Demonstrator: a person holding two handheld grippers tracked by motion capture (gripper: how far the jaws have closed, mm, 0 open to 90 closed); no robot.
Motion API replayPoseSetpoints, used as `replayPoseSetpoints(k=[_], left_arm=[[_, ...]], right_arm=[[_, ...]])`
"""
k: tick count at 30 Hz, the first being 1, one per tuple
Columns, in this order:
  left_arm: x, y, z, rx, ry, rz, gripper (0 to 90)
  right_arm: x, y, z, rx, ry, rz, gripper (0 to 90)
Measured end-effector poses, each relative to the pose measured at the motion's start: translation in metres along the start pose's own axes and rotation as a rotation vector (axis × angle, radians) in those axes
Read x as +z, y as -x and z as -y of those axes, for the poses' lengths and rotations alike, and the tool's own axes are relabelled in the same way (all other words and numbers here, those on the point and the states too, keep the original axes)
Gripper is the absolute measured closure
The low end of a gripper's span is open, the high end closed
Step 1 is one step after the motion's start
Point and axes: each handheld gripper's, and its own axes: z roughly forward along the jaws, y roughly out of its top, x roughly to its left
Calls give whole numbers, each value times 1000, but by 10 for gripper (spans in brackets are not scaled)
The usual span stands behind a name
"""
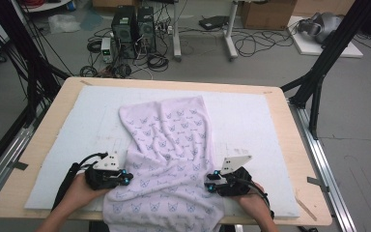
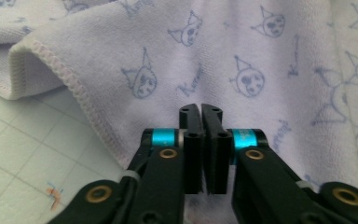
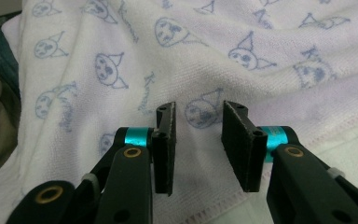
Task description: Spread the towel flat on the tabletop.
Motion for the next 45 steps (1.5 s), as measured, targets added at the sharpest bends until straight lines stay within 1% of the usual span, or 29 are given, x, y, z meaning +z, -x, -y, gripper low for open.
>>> replayPoseSetpoints(k=[1, 3, 6, 7, 9, 10, 11, 12, 13, 15, 17, 18, 19, 20, 21, 22, 23, 24, 25, 26, 27, 29, 33, 36, 37, 39, 41, 43, 45], left_arm=[[-4, 1, 1, 13, -12, 4, 881], [-15, 4, 7, 16, -4, -1, 884], [-39, 11, 16, 2, 25, -37, 885], [-49, 12, 20, -5, 44, -40, 885], [-60, 15, 22, -13, 69, -47, 881], [-63, 14, 22, -16, 71, -56, 868], [-64, 13, 21, -28, 75, -70, 810], [-63, 12, 21, -37, 83, -75, 739], [-61, 9, 19, -42, 84, -81, 715], [-52, 2, 16, -66, 76, -106, 605], [-40, -8, 13, -81, 63, -117, 567], [-32, -14, 12, -106, 58, -117, 542], [-27, -17, 11, -111, 51, -111, 534], [-22, -20, 10, -116, 39, -99, 549], [-15, -21, 9, -117, 22, -86, 600], [-10, -22, 9, -110, 5, -72, 679], [-8, -22, 8, -108, 17, -45, 753], [-7, -22, 7, -101, 15, -53, 827], [-7, -22, 5, -98, 7, -61, 848], [-7, -21, 3, -92, 7, -77, 858], [-7, -22, 1, -85, -2, -103, 861], [-9, -25, -1, -95, 10, -142, 863], [-7, -40, -15, -131, 55, -222, 864], [5, -50, -31, -123, 51, -283, 864], [8, -53, -33, -123, 46, -291, 864], [18, -59, -34, -141, 25, -300, 862], [24, -64, -32, -154, 15, -290, 853], [22, -66, -31, -166, 32, -292, 789], [14, -63, -31, -171, 64, -285, 710]], right_arm=[[0, 0, 0, 6, 2, 2, 652], [0, 0, 1, 9, 6, 2, 650], [-1, -3, 1, 5, 1, 11, 641], [-2, -3, 1, 0, 4, 10, 641], [-4, -4, 0, -2, 17, 14, 637], [-5, -4, 0, -6, 24, 20, 637], [-6, -5, 0, -6, 27, 19, 636], [-7, -4, 0, -11, 26, 23, 634], [-8, -4, 0, -9, 30, 23, 633], [-8, -4, 2, -1, 29, 24, 624], [-6, -3, 2, 2, 17, 29, 613], [-4, -3, 2, 0, 6, 33, 606], [-3, -3, 2, -4, -1, 44, 607], [-2, -2, 1, -6, -4, 42, 613], [-1, -1, 1, -7, -3, 44, 638], [0, 0, 0, -6, -2, 48, 673], [0, 1, 0, -5, -3, 52, 713], [-1, 2, 0, -2, -6, 51, 766], [-1, 3, 0, 4, -7, 46, 840], [-2, 3, -1, 2, -16, 50, 867], [-3, 3, -1, -5, -24, 53, 873], [-5, 3, -2, -21, -38, 75, 877], [-11, 10, -1, 3, -19, 133, 879], [-16, 21, -3, 35, 15, 164, 879], [-17, 27, -4, 50, 28, 180, 878], [-16, 34, -5, 68, 34, 187, 879], [-12, 37, -5, 71, 20, 188, 878], [-11, 39, -5, 71, 23, 188, 872], [-16, 37, -5, 64, 50, 193, 833]])
